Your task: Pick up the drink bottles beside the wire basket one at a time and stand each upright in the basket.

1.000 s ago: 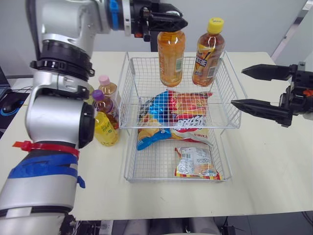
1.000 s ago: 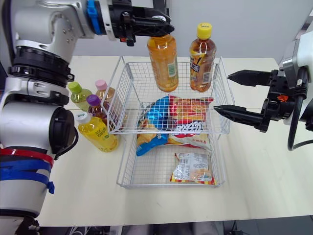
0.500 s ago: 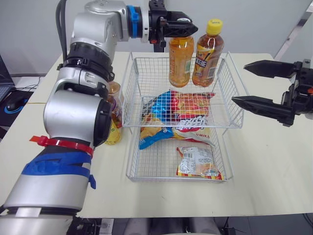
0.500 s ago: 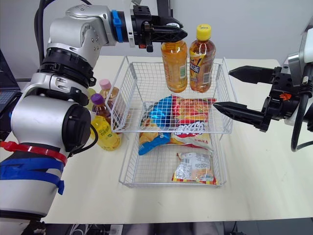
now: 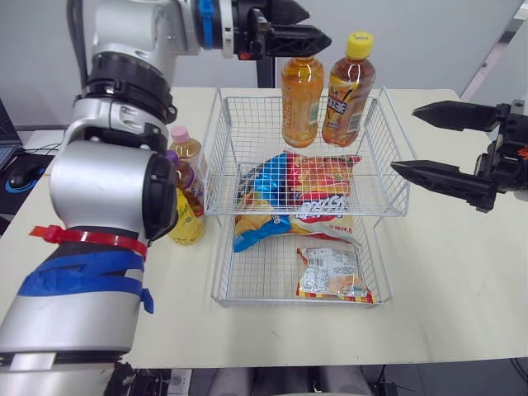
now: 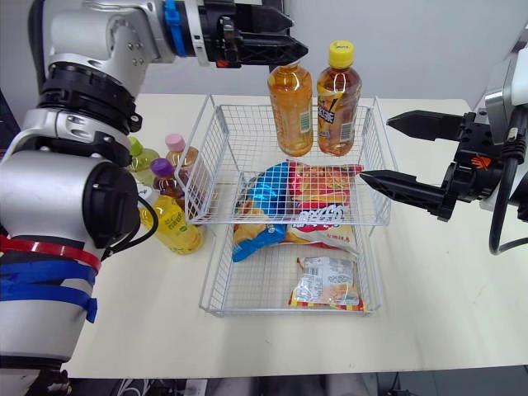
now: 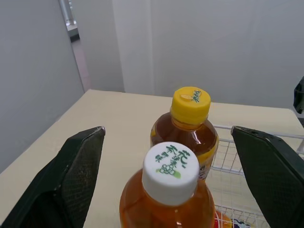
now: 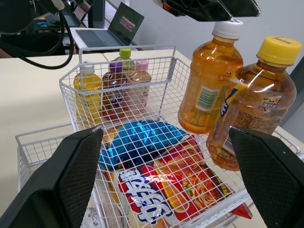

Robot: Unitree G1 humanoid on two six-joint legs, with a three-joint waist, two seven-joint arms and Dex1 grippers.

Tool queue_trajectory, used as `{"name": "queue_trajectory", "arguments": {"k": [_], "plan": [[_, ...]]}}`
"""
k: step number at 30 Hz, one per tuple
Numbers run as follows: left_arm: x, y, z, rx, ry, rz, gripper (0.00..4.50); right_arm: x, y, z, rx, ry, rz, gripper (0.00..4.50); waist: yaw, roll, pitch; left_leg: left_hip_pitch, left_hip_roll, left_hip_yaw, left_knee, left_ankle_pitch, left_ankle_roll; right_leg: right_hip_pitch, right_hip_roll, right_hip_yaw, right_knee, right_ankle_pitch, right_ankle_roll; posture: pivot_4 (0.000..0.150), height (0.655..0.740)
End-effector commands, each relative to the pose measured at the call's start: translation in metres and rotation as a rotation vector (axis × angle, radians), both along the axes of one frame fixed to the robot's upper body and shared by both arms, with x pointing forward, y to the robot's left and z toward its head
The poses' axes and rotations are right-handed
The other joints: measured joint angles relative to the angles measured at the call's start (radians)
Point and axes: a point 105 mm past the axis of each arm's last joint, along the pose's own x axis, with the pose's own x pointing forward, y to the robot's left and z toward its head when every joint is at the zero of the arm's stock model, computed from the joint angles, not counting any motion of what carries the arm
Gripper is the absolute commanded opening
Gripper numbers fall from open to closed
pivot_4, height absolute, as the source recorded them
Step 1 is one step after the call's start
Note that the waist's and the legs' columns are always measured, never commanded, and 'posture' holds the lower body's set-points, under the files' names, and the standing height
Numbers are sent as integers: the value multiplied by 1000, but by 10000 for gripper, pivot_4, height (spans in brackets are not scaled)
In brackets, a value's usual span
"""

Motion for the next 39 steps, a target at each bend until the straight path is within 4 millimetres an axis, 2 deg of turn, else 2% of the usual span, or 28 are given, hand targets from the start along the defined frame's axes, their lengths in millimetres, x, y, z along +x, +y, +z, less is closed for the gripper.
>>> {"name": "queue_trajectory", "arguments": {"k": [1, 9, 13, 20, 24, 30, 35, 39], "plan": [[-27, 13, 37, -29, -89, -49, 44489, -5, 0, 8, -15, -61, -3, 45000, -1, 0, 0, 0, 0, 0, 0, 0, 0, 0, 0, 0, 0, 0, 0, 1500, 7400], [-51, 54, 44, -56, -115, 20, 44489, -5, 0, 5, -54, -105, 5, 45000, -3, 0, 0, 1, 1, 0, 0, 0, 0, 0, 0, 1, 0, 0, 0, 1500, 7400], [-65, 93, 37, -79, -167, 170, 44489, -9, 8, 3, -53, -91, 68, 45000, -14, 0, 0, 1, 2, -1, 0, 0, -1, 0, -2, 1, 1, 0, 0, 1500, 7400], [-74, 164, 23, -176, -232, 528, 44489, -10, 30, -3, -58, -62, 192, 45000, -20, 0, 0, 2, 2, -1, 1, 0, -1, 1, -3, 0, 1, 0, 0, 1500, 7400], [-83, 199, 11, -179, -274, 702, 44489, -4, 44, -7, -53, -52, 241, 45000, -20, 0, 0, 4, 2, -1, 1, 0, -1, 2, -3, 0, 1, 0, 0, 1500, 7400], [-95, 246, -13, -231, -234, 895, 44489, 6, 62, -9, -41, -52, 282, 45000, -17, 0, 0, 4, 2, -1, 0, 0, -1, 2, -4, 0, 1, 0, 0, 1500, 7400], [-104, 277, -50, -195, -174, 996, 44489, 13, 77, -9, -31, -63, 300, 45000, -16, 0, 0, 5, 2, -1, 0, 0, -1, 2, -4, 1, 1, 0, -1, 1500, 7400], [-109, 299, -70, -209, -161, 1083, 44489, 16, 83, -9, -32, -50, 302, 45000, -10, 0, 0, 5, 2, -1, 0, 0, -1, 2, -4, 1, 1, 0, -1, 1500, 7400]]}}
